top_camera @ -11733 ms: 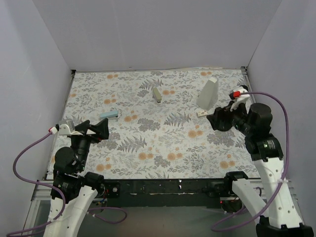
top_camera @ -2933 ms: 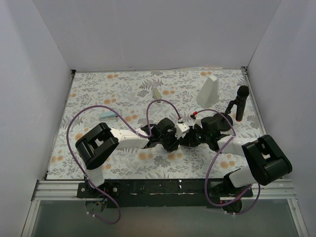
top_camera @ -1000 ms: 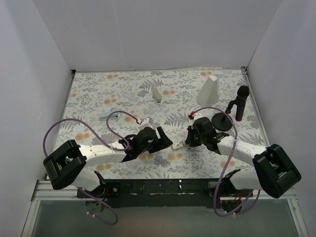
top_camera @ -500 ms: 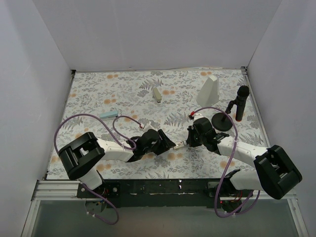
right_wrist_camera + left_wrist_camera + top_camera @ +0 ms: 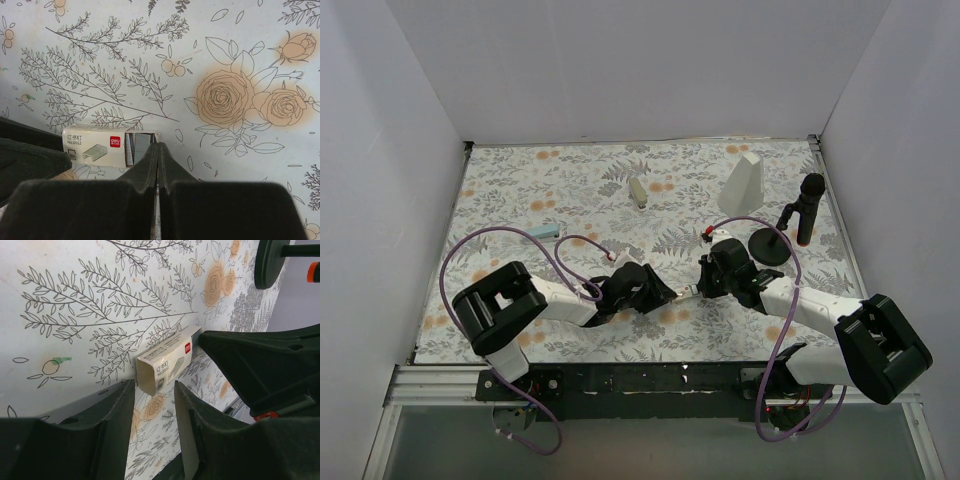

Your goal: Load the staples into the stapler

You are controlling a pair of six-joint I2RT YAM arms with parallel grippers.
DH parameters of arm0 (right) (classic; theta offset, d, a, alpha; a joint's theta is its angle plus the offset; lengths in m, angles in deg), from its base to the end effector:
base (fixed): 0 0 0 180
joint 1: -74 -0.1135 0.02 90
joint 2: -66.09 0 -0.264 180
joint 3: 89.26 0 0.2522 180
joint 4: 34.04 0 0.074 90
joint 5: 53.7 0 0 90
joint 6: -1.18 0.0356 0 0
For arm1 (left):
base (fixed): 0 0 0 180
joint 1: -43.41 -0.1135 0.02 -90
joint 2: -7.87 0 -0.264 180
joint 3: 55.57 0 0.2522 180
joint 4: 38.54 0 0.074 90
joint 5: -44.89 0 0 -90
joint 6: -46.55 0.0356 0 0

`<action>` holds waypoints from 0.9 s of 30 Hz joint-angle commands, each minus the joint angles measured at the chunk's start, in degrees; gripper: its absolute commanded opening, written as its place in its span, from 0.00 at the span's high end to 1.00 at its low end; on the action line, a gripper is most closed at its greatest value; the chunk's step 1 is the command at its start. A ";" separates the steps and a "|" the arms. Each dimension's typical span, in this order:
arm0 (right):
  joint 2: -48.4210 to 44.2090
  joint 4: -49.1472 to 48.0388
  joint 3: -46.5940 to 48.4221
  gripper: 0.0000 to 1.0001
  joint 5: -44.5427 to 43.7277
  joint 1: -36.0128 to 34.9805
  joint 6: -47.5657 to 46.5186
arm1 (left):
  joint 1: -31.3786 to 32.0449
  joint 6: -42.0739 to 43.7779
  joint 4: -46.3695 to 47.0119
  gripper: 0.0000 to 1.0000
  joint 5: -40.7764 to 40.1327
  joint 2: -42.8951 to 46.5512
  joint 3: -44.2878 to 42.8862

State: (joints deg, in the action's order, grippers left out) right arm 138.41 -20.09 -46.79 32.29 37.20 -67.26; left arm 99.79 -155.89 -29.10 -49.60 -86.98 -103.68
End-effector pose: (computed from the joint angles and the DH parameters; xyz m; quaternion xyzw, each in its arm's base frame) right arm 0.1917 0.1403 0.1637 -0.1083 0.9130 0.1631 0.3580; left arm 0.1697 -0.2502 0.1265 -0.4361 0.7822 -0.4380 0.0781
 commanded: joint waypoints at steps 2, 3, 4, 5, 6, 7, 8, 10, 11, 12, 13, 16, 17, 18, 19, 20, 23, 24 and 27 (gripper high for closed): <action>-1.30 -0.27 1.79 0.99 -0.74 -0.38 0.59 | 0.05 -0.58 1.67 0.66 0.45 -0.34 -1.16; -1.30 -0.27 1.79 0.99 -0.74 -0.47 0.59 | 0.05 -0.67 1.85 0.67 0.71 -0.51 -1.16; -1.30 -0.27 1.79 0.99 -0.74 -0.47 0.59 | 0.05 -0.76 2.20 0.68 0.89 -0.51 -1.07; -1.30 -0.27 1.79 0.99 -0.74 -0.47 0.59 | -0.04 -0.85 2.46 0.69 0.98 -0.51 -0.98; -1.30 -0.27 1.70 0.99 -0.74 -0.38 0.67 | 0.04 -0.93 2.64 0.71 0.98 -0.51 -0.90; -1.21 -0.27 1.70 0.99 -0.74 -0.47 0.67 | 0.05 -1.11 2.99 0.72 0.98 -0.51 -0.90; -1.30 -0.27 1.70 0.99 -0.74 -0.47 0.67 | -0.04 -1.20 3.08 0.74 0.98 -0.43 -0.90; -1.39 -0.27 1.70 0.99 -0.74 -0.47 0.67 | -0.04 -1.37 3.34 0.78 1.15 -0.43 -0.81; -1.39 -0.27 1.70 0.99 -0.74 -0.47 0.67 | 0.04 -1.38 3.17 0.78 1.15 -0.51 -0.98; -1.39 -0.27 1.79 0.99 -0.74 -0.38 0.67 | 0.05 -1.38 2.99 0.79 1.15 -0.51 -1.16; -1.39 -0.27 1.88 0.99 -0.65 -0.38 0.67 | -0.04 -1.46 2.64 0.80 1.06 -0.60 -1.16; -1.56 -0.27 1.79 0.99 -0.65 -0.56 0.67 | -0.04 -1.90 2.46 0.82 0.98 -0.78 -1.07; -1.56 -0.27 1.79 0.99 -0.73 -0.56 0.59 | -0.04 -2.08 2.64 0.82 0.98 -0.86 -0.90; -1.56 -0.27 1.79 0.99 -0.74 -0.56 0.59 | -0.04 -2.25 2.81 0.83 0.89 -0.86 -0.72; -1.56 -0.27 1.79 0.99 -0.82 -0.56 0.59 | 0.04 -2.43 3.08 0.84 0.89 -0.86 -0.55; -1.56 -0.27 1.79 0.99 -0.82 -0.56 0.59 | 0.05 -2.78 3.17 0.88 0.89 -0.86 -0.37; -1.39 -0.27 1.88 0.99 -1.00 -0.47 0.50 | 0.04 -3.22 3.78 0.97 0.98 -0.78 0.16; -1.39 -0.27 1.88 0.99 -1.09 -0.56 0.50 | 0.05 -3.40 3.78 0.99 0.98 -0.78 0.33; -1.21 1.48 2.05 0.99 -1.79 -0.56 0.32 | 0.04 -3.92 4.13 1.00 1.06 -0.34 1.03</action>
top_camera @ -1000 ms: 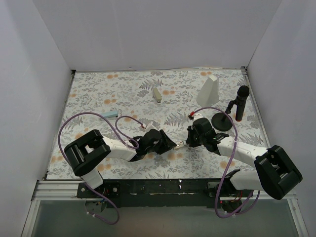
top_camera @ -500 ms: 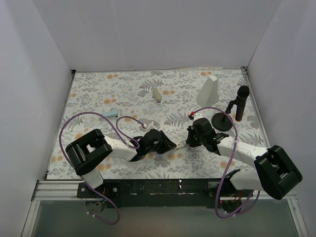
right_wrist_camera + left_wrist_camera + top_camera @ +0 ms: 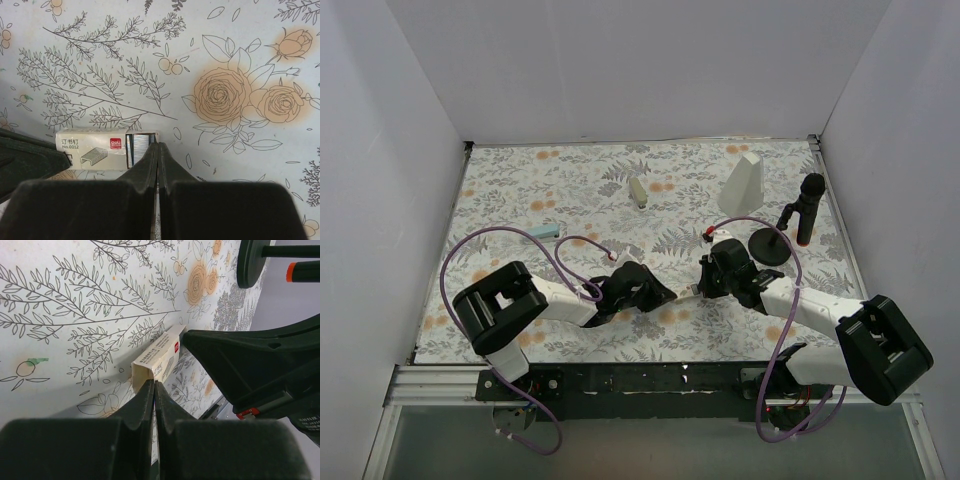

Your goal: Load the staples into the stapler

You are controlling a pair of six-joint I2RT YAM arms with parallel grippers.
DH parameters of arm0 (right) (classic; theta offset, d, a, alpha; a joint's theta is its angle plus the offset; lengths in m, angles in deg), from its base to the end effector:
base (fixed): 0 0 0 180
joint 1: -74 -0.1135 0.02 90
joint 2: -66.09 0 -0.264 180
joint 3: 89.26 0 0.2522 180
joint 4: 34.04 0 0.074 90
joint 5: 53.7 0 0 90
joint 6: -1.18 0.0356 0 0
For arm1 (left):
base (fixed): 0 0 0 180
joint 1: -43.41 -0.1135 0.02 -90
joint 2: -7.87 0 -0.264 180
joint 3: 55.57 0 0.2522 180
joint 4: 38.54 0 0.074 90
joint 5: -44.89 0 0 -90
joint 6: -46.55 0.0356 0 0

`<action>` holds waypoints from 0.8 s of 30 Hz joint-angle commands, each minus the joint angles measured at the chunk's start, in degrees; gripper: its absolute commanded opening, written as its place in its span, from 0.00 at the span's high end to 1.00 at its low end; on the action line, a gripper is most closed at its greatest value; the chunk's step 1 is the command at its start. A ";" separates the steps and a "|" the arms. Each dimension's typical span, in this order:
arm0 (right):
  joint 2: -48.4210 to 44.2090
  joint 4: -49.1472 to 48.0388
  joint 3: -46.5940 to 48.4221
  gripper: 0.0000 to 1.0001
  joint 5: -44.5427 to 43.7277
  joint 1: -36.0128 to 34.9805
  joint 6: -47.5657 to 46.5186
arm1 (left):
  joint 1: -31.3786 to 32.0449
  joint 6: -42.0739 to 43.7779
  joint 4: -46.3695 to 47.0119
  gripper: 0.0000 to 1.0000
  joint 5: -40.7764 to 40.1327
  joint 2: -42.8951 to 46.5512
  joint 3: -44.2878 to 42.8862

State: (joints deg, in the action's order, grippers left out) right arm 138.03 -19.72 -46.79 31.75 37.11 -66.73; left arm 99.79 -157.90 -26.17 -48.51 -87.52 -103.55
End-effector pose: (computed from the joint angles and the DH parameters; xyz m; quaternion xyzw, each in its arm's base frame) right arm 0.1911 0.1399 0.1647 -0.1029 0.9134 0.1612 0.3593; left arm 0.1707 -0.2529 0.1278 -0.4424 0.7687 -0.4577 0.0631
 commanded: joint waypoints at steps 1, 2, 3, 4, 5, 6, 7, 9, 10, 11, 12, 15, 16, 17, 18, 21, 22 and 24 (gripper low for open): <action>-0.84 1.29 2.14 0.99 -1.68 -0.47 -0.20 | -0.04 -2.00 1.55 1.00 -0.12 0.30 1.43; -0.93 1.29 2.14 0.99 -1.94 -0.47 -0.29 | -0.04 -2.09 1.73 1.00 -0.12 0.64 1.78; -0.93 1.72 2.23 0.99 -2.12 -0.47 -0.38 | 0.04 -2.18 1.82 1.00 -0.20 0.82 2.05; -0.93 1.73 2.32 0.99 -2.64 -0.38 -0.46 | 0.05 -2.53 1.99 1.00 -0.20 1.17 2.22; -0.93 1.81 2.32 0.99 -2.82 -0.47 -0.55 | -0.04 -2.62 2.00 1.00 -0.20 1.26 2.92; -0.84 2.08 2.40 0.99 -2.91 -0.47 -0.64 | -0.04 -2.70 2.08 1.00 -0.20 1.79 3.28; -0.75 2.08 2.49 0.99 -3.17 -0.47 -0.73 | -0.04 -3.14 2.60 1.00 -0.20 1.97 3.63; -0.49 2.26 2.58 0.99 -3.35 -0.56 -0.82 | -0.04 -3.23 3.31 1.00 -0.20 2.75 4.77; -0.49 2.26 2.58 0.99 -3.35 -0.47 -0.82 | 0.04 -3.23 3.92 1.00 -0.12 2.84 5.03; -0.40 2.26 2.58 0.99 -3.35 -0.47 -0.82 | 0.05 -3.23 4.28 1.00 -0.12 3.02 5.30; -0.40 2.17 2.58 0.99 -3.27 -0.47 -0.82 | -0.04 -3.23 4.98 1.00 -0.12 3.46 6.08; -0.66 2.52 2.58 0.99 -3.53 -0.47 -0.99 | -0.04 -3.23 5.77 1.00 -0.20 4.07 7.32; -0.75 2.52 2.58 0.99 -3.70 -0.47 -1.25 | 0.04 -3.14 5.95 1.00 -0.20 4.51 7.58; -1.01 2.78 2.58 0.99 -3.79 -0.47 -1.60 | -0.04 -3.06 6.04 1.00 0.06 4.60 7.76; -1.01 2.78 2.58 0.99 -3.88 -0.47 -1.69 | 0.04 -3.06 5.95 1.00 0.06 4.86 7.85; -0.84 3.05 2.75 0.99 -3.97 -0.47 -2.31 | 0.05 -2.97 6.21 1.00 0.23 5.48 8.46; -0.84 3.05 2.76 0.99 -3.88 -0.47 -2.40 | -0.04 -2.97 6.13 1.00 0.15 5.57 8.81; -0.93 3.31 2.76 0.99 -4.05 -0.47 -2.75 | -0.04 -2.97 5.95 1.00 -0.03 6.10 8.99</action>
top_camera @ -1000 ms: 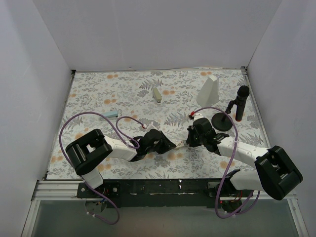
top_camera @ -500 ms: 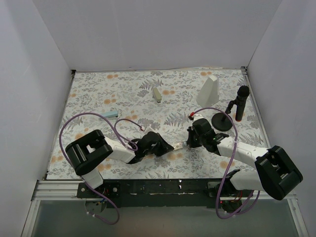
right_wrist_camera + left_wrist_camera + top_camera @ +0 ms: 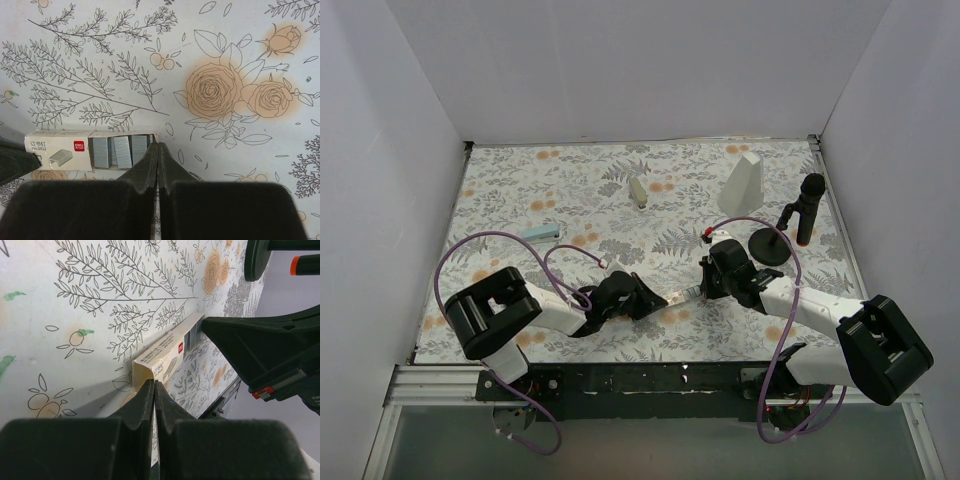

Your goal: Load the staples into the stapler

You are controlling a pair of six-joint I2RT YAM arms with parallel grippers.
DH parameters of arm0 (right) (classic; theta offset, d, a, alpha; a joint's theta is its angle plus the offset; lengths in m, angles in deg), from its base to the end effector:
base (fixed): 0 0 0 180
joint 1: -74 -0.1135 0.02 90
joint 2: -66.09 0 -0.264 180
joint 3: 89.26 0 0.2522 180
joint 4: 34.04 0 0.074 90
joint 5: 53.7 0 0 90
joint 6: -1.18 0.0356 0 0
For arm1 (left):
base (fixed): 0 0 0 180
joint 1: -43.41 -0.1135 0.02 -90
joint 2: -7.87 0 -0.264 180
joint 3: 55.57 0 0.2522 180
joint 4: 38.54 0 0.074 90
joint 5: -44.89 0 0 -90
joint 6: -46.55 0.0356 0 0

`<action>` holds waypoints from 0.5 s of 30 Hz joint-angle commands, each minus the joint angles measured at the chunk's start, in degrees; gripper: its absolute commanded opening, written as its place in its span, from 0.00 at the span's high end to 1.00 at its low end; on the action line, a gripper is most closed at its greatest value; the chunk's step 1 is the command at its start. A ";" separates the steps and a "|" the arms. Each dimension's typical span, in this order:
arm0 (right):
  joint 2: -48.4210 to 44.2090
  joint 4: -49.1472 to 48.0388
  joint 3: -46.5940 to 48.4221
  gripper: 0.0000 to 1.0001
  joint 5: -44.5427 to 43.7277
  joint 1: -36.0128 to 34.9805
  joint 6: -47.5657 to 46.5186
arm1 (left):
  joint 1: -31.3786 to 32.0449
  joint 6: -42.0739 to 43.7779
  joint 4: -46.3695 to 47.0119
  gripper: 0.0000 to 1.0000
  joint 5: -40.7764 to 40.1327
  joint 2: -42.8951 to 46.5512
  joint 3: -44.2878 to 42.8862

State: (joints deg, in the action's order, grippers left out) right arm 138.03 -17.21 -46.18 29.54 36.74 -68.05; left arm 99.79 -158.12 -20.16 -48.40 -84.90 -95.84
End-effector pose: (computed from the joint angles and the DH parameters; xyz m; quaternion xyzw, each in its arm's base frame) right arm 0.1899 0.1392 0.1645 -0.1106 0.9182 0.1348 0.3557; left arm 0.1551 -0.2295 0.1157 -0.4418 0.7647 -0.4649 0.0618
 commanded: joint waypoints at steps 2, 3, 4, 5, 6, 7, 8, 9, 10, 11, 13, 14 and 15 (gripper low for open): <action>-1.01 0.97 2.14 0.99 -2.29 -0.10 -1.70 | -0.04 -2.84 -0.06 1.00 -0.23 3.82 1.63; -1.10 1.06 2.14 0.99 -2.20 -0.10 -2.05 | 0.04 -2.66 -0.23 1.00 -0.14 3.83 1.63; -1.10 1.06 2.14 0.99 -2.29 -0.19 -2.14 | 0.05 -2.57 -0.41 1.00 -0.05 3.83 1.54; -1.19 1.06 2.14 0.99 -2.38 -0.10 -2.23 | 0.05 -2.57 -0.50 1.00 -0.05 3.91 1.63; -1.19 1.06 2.23 0.99 -2.46 -0.10 -2.58 | -0.04 -2.57 -0.41 1.00 0.04 4.00 1.63; -1.28 1.06 2.23 0.99 -2.38 -0.10 -2.67 | 0.04 -2.57 -0.33 1.00 0.12 3.92 1.80; -1.19 1.15 2.32 0.99 -2.29 -0.10 -2.84 | -0.04 -2.57 -0.15 1.00 0.21 3.83 1.80; -1.19 1.06 2.32 0.99 -1.85 -0.10 -2.93 | 0.04 -2.57 -0.24 0.97 0.39 3.83 1.80; -1.10 0.97 2.41 0.99 -1.76 -0.10 -3.02 | -0.04 -2.49 -0.32 0.92 0.39 3.74 1.63; -1.19 0.97 2.41 0.95 -1.59 -0.10 -3.02 | -0.04 -2.57 -0.32 0.86 0.39 3.74 1.72; -1.19 1.06 2.49 0.89 -1.06 -0.10 -3.28 | -0.04 -2.66 -0.24 0.71 0.04 4.26 1.89; -1.54 1.15 2.58 0.83 -0.97 -0.10 -3.37 | -0.04 -2.75 -0.32 0.67 -0.22 4.44 2.07; -1.72 1.32 2.67 0.81 -0.88 -0.10 -3.46 | 0.04 -2.75 -0.59 0.63 -0.49 5.31 2.24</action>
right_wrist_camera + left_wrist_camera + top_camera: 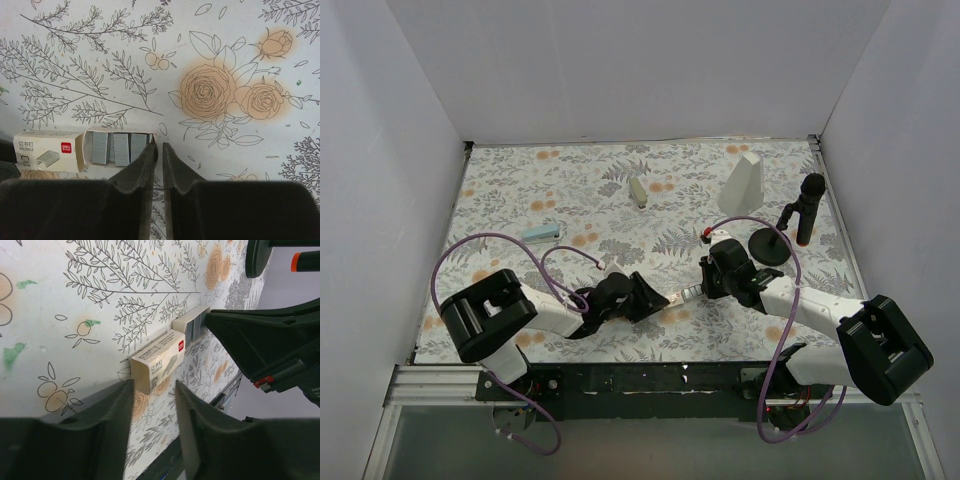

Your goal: Load the staples into the stapler

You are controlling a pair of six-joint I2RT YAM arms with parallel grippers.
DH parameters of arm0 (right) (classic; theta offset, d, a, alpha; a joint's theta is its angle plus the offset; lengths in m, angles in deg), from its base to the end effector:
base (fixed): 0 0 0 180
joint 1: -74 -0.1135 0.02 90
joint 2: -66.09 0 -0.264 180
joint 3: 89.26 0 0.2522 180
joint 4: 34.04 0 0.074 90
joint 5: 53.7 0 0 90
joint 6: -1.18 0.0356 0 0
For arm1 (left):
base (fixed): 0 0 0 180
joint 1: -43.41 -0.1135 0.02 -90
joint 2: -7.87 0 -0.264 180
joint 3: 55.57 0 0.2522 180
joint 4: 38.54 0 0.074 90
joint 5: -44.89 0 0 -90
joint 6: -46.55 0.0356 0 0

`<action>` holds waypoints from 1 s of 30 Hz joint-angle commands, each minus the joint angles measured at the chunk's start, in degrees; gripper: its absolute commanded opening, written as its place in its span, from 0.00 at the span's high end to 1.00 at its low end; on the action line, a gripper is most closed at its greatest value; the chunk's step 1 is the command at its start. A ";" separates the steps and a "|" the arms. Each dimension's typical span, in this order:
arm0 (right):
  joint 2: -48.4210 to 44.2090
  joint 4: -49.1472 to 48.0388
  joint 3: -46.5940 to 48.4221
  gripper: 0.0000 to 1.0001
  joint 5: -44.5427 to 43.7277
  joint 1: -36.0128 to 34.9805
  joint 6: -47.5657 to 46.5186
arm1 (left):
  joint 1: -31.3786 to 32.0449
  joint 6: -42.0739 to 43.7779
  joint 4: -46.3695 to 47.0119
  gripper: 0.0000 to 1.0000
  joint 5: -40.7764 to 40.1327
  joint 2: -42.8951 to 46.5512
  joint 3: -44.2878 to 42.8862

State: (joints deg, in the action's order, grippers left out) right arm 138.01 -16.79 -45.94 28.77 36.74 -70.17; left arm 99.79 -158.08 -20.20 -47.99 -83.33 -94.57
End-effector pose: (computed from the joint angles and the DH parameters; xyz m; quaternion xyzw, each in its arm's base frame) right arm 0.1904 0.1389 0.1653 -0.1252 0.9165 0.1220 0.3598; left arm 0.1516 -0.2247 0.1171 -0.4397 0.7648 -0.4672 0.0590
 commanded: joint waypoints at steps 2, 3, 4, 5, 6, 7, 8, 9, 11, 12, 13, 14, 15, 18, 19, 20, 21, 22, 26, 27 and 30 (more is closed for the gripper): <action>-2.66 1.61 2.78 0.75 0.06 -0.10 -1.52 | -0.04 -2.53 -1.68 0.53 -2.04 4.80 1.15; -3.01 1.87 3.04 0.74 0.06 -0.10 -1.52 | -0.04 -2.36 -2.30 0.50 -2.57 5.50 1.15; -3.71 2.57 3.31 0.73 0.15 -0.01 -1.60 | 0.04 -2.01 -2.91 0.45 -3.45 6.98 1.24; -4.15 3.01 3.83 0.72 0.41 -0.10 -1.52 | -0.04 -1.22 -4.57 0.42 -3.89 7.87 1.07; -4.59 3.45 4.18 0.71 0.50 -0.10 -1.60 | 0.04 -0.69 -5.81 0.39 -4.50 8.83 0.63; -5.47 3.98 4.54 0.69 0.32 -0.10 -1.52 | -0.13 0.01 -7.12 0.36 -4.94 10.85 0.28; -6.00 5.29 5.32 0.65 0.41 -0.01 -1.52 | -0.30 0.72 -10.36 0.30 -6.17 11.91 -0.25; -6.52 5.91 5.68 0.63 0.41 -0.10 -1.69 | -0.39 3.16 -12.04 0.26 -6.79 13.05 -0.69; -8.28 7.93 6.73 0.58 0.41 -0.01 -1.95 | -1.44 6.77 -18.78 0.17 -8.54 16.21 -3.14; -8.98 8.64 7.52 0.56 0.58 -0.10 -2.13 | -1.88 11.31 -22.22 0.15 -9.42 17.10 -4.72; -10.38 9.43 7.96 0.54 0.76 -0.10 -2.31 | -2.50 13.36 -25.82 0.12 -10.30 17.80 -7.87; -11.27 9.96 8.32 0.49 1.11 -0.10 -2.57 | -3.63 16.25 -32.47 0.08 -11.09 19.11 -9.81; -12.23 11.01 8.67 0.45 1.72 -0.10 -3.09 | -4.25 20.63 -36.89 0.03 -13.28 19.65 -11.66; -16.80 12.50 8.58 0.33 2.25 -0.10 -4.41 | -6.54 28.65 -49.90 0.02 -18.97 21.84 -18.87; -19.42 12.86 8.23 0.30 2.43 -0.10 -4.76 | -6.98 33.11 -53.24 0.02 -21.45 22.29 -20.89; -20.84 13.04 7.88 0.26 2.69 -0.10 -5.29 | -8.12 35.33 -58.59 0.02 -23.12 22.55 -23.78; -22.25 13.12 7.53 0.25 3.83 -0.10 -5.82 | -9.09 37.61 -61.25 0.02 -24.71 22.90 -25.46; -25.05 13.04 6.57 0.25 4.53 -0.10 -6.78 | -10.40 41.20 -63.28 0.02 -26.90 23.17 -26.61; -31.04 12.69 5.16 0.19 9.54 -0.10 -9.33 | -22.59 49.48 -67.24 0.02 -25.43 21.60 -30.83; -31.92 12.77 4.98 0.20 10.60 -0.10 -9.86 | -24.63 50.46 -67.51 0.02 -24.90 20.63 -32.84; -33.86 12.34 4.37 0.19 11.48 -0.10 -12.58 | -32.02 50.82 -68.66 0.02 -23.32 15.45 -36.98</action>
State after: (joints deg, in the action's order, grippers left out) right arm 105.93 -3.72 -40.24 36.36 36.74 -78.17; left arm 76.07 -114.26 -81.69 -70.28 -63.22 -126.20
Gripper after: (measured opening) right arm 0.808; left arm 0.982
